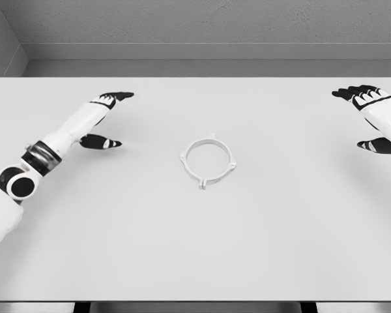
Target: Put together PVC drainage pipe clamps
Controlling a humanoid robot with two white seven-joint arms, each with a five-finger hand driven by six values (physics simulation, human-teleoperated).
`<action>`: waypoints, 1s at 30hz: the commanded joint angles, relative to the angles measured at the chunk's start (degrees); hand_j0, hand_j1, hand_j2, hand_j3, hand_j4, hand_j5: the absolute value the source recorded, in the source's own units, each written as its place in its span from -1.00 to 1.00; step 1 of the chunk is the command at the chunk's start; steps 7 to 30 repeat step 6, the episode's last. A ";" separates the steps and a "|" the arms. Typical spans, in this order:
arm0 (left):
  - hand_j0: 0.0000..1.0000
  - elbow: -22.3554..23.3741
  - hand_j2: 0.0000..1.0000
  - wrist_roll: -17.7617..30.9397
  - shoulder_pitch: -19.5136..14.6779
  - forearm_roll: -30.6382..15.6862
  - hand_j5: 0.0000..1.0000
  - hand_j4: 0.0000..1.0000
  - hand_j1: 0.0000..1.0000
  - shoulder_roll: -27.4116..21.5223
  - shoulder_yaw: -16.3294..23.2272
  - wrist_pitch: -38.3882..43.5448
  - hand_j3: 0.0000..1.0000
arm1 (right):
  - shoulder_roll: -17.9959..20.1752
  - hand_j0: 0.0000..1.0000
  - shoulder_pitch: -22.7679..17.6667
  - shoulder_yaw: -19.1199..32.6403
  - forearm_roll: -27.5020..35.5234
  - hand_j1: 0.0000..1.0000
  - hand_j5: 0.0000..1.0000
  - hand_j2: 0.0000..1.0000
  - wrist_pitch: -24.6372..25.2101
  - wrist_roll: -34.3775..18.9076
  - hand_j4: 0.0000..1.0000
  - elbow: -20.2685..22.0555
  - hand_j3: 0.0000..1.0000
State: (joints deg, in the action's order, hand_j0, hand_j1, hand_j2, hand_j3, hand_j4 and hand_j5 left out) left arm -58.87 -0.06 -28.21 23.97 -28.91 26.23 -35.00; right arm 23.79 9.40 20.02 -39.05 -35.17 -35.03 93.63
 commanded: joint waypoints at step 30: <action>1.00 0.24 1.00 -0.29 0.18 -4.89 1.00 1.00 1.00 -8.10 -1.71 0.00 1.00 | 0.03 1.00 0.00 0.10 0.37 1.00 1.00 1.00 0.17 0.03 1.00 -0.03 1.00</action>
